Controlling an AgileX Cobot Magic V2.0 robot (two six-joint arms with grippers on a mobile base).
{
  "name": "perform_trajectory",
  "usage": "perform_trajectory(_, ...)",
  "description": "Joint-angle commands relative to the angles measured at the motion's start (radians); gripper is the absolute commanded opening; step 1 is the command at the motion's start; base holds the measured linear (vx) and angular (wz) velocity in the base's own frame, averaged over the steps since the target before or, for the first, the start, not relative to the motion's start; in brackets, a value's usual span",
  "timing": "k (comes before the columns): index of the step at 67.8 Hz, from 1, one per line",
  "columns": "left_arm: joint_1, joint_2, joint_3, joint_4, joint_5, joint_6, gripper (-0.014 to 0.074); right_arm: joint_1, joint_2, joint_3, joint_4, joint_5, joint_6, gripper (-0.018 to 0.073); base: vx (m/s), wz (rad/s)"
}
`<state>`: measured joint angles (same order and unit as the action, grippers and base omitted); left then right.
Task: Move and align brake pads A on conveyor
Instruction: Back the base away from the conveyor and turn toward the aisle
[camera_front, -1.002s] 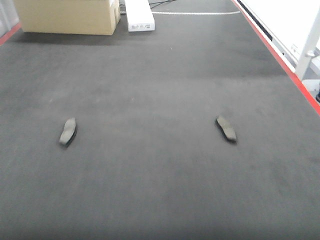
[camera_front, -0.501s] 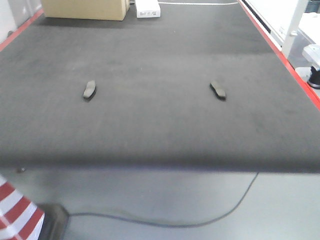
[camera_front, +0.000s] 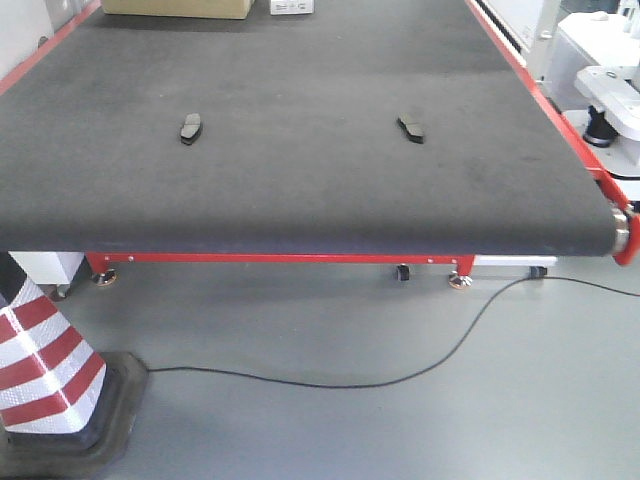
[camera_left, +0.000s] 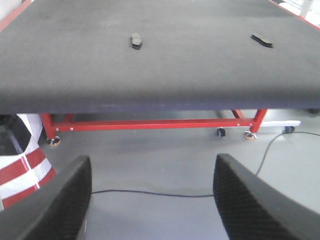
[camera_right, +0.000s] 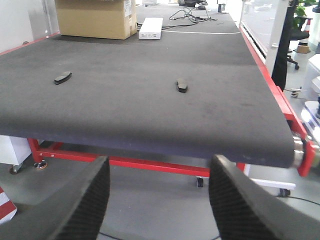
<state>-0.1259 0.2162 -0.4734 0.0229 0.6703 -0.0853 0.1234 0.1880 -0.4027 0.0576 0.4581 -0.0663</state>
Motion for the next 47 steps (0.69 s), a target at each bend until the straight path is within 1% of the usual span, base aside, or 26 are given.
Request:
perform_trajectory(1, -0.003, 0.008, -0.024, 0.000, -0.067, -0.005, 0.0502, -0.004, 0.011, -0.025, -0.004, -0.072, -0.011, 0.0415, -0.25, -0.08)
perform_trajectory(12, -0.003, 0.008, -0.024, 0.000, -0.067, -0.005, 0.0502, -0.004, 0.011, -0.025, -0.004, -0.072, -0.011, 0.0415, -0.21, -0.19)
perform_trajectory(21, -0.003, 0.008, -0.024, 0.000, -0.067, -0.005, 0.0502, -0.004, 0.011, -0.025, -0.004, -0.072, -0.011, 0.0415, -0.17, -0.49)
perform_trajectory(31, -0.003, 0.008, -0.024, 0.000, -0.067, -0.005, 0.0502, -0.004, 0.011, -0.025, -0.004, -0.074, -0.011, 0.0415, -0.17, -0.73)
perform_trajectory(47, -0.003, 0.008, -0.024, 0.000, -0.067, -0.005, 0.0502, -0.004, 0.011, -0.025, -0.004, -0.074, -0.011, 0.0415, -0.20, -0.90)
